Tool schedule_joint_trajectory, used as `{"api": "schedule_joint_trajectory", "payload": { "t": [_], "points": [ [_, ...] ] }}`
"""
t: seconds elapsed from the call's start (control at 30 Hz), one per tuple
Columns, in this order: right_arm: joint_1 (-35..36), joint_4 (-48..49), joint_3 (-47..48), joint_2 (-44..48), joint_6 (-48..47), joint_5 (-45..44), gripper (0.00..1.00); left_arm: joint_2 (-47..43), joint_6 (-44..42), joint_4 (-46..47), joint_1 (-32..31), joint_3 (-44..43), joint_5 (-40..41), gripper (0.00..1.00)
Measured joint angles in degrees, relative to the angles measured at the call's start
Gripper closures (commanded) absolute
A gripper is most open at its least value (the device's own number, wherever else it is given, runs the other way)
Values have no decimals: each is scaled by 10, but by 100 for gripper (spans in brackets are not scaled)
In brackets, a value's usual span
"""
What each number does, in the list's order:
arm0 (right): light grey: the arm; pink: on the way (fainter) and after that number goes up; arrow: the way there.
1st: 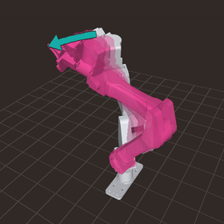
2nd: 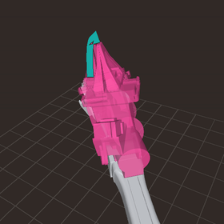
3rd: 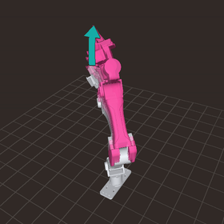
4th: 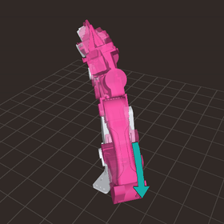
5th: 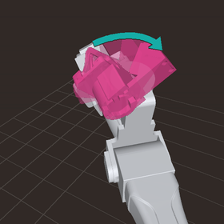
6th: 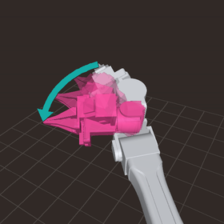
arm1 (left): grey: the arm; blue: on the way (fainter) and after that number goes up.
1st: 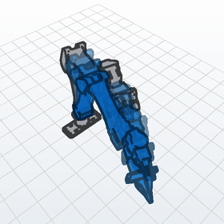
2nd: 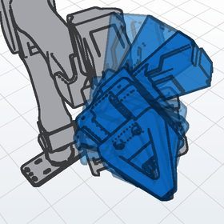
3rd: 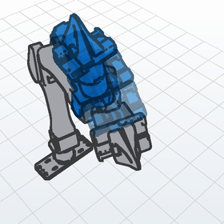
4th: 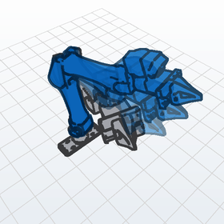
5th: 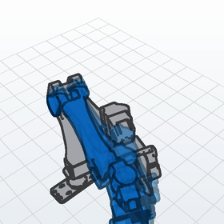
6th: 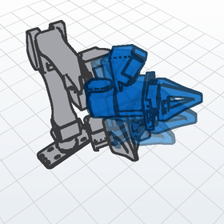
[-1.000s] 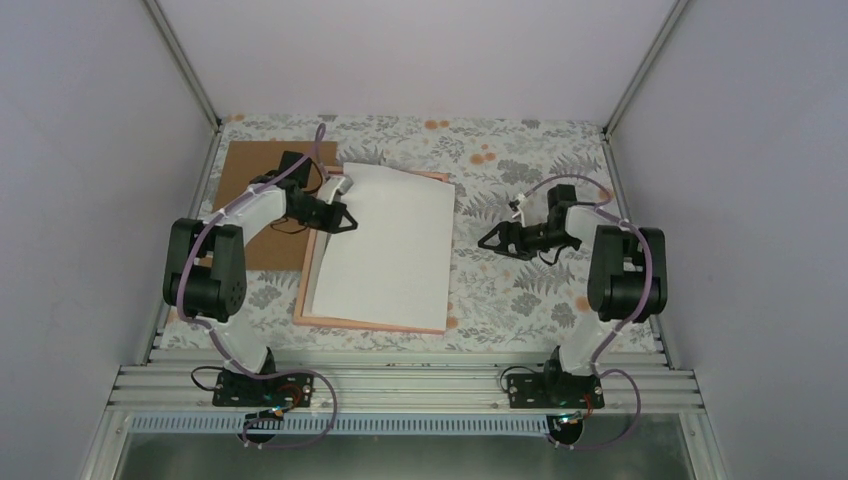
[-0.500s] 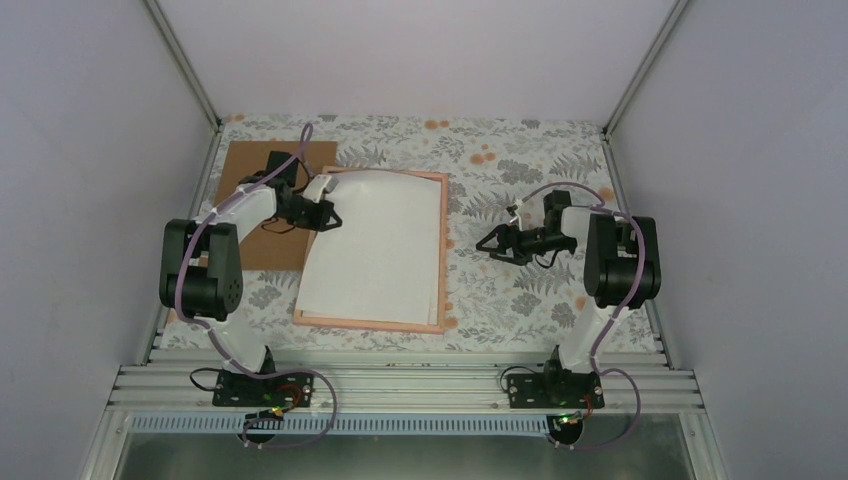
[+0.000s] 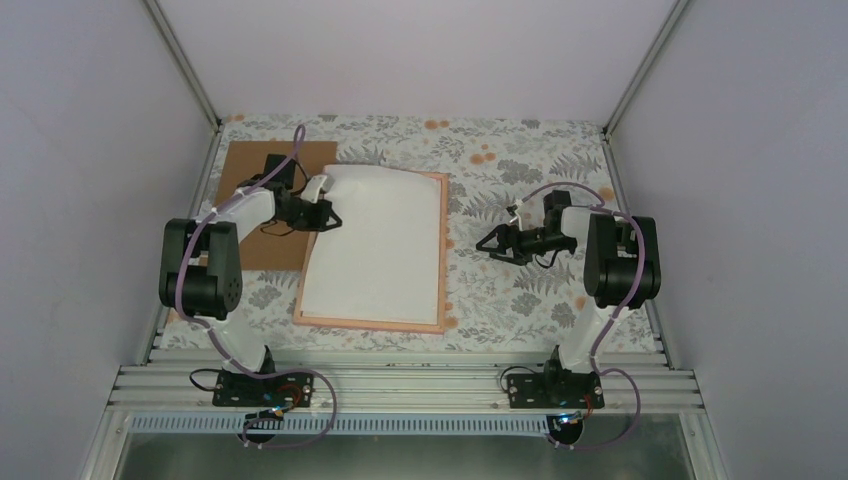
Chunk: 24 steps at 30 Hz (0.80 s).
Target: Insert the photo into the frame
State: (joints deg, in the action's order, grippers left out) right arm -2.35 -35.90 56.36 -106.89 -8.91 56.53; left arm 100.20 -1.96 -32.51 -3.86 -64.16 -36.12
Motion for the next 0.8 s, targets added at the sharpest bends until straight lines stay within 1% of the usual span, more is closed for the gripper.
{"api": "schedule_joint_trajectory", "payload": {
  "t": [0.37,0.4,0.43,0.5,0.57,0.6,0.7,0.73,0.8],
  "points": [
    [0,0,0,0,0,0,12,26,22,13,-17,0,-5,96],
    [0,0,0,0,0,0,12,26,23,14,-19,0,-4,93],
    [0,0,0,0,0,0,12,26,23,14,-21,0,-1,88],
    [0,0,0,0,0,0,12,26,26,14,-23,0,9,69],
    [0,0,0,0,0,0,12,26,28,14,-23,0,27,53],
    [0,0,0,0,0,0,12,25,26,12,-23,0,35,49],
    [0,0,0,1,0,0,12,17,27,4,-24,0,65,45],
    [0,0,0,1,0,0,12,13,25,2,-24,-1,73,39],
    [0,0,0,1,0,0,12,2,19,-6,-24,-4,91,32]
  ]
}}
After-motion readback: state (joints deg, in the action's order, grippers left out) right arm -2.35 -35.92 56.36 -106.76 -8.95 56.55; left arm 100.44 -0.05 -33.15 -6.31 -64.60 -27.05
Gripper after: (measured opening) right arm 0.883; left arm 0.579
